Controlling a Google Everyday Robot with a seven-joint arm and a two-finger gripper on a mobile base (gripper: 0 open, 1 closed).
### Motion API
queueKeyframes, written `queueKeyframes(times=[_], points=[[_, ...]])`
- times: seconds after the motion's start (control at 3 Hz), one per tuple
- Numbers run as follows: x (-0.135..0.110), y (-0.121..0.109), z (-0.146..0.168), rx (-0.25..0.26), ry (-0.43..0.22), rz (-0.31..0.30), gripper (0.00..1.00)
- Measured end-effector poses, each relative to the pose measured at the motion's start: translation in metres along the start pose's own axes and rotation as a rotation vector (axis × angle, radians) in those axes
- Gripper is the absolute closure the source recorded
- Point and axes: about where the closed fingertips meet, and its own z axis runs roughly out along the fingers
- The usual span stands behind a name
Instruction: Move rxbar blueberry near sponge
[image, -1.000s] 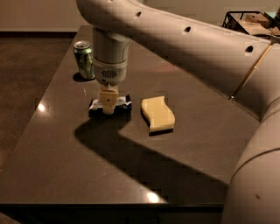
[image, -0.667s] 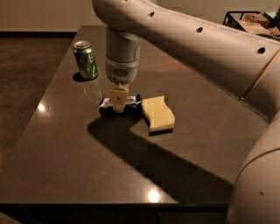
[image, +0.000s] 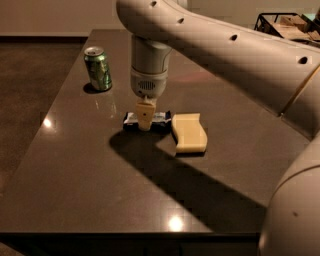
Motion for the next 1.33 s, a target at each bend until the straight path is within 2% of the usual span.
queueKeyframes(times=[0.67,1.0,1.33], points=[[-0.0031,-0.0021,0.0022,0.007,-0.009,-0.001,0.04],[-0.0039,-0.0027,0.0029,0.009,-0.011,-0.002,0.0],[-0.0039,-0.0027,0.0029,0.009,-0.011,-0.002,0.0]])
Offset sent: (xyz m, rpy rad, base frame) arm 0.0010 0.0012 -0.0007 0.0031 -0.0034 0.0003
